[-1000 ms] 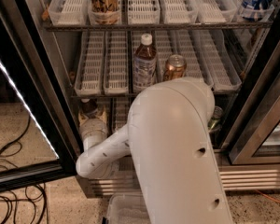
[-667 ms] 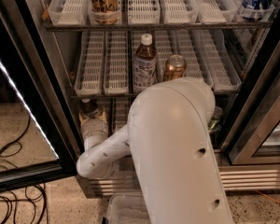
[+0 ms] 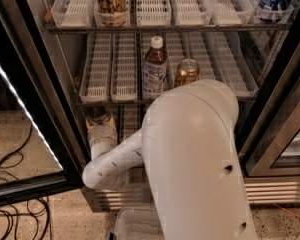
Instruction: Pick blue plastic bottle from bottom shelf of fridge
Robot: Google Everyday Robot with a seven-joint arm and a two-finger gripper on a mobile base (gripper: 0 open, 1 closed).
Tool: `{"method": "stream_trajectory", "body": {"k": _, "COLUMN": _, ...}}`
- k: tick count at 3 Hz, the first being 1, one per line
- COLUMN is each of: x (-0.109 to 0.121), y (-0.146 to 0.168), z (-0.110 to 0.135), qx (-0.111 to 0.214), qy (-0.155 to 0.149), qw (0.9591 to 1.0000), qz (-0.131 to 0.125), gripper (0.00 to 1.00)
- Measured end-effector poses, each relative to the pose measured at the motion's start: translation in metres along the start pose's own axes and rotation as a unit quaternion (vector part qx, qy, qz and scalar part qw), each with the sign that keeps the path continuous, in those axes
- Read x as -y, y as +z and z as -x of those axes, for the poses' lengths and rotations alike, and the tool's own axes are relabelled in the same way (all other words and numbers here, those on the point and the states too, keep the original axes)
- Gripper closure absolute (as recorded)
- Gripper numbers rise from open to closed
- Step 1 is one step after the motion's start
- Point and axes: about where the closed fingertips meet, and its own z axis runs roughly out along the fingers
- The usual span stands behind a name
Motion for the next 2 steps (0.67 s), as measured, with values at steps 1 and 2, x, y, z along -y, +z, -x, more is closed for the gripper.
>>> {"method": "stream_trajectory", "body": {"k": 1, "x": 0.0042, "y": -0.0064, "z": -0.0028, "qx": 0.033, "qy": 0.027, "qw": 0.9991, "qz": -0.005, "gripper": 1.00}}
{"method": "stream_trajectory", "body": {"k": 2, "x": -0.0011, "y": -0.0124, "z": -0.0106, "qx": 0.095, "qy": 0.055, "qw": 0.9940, "qz": -0.005, "gripper": 1.00}}
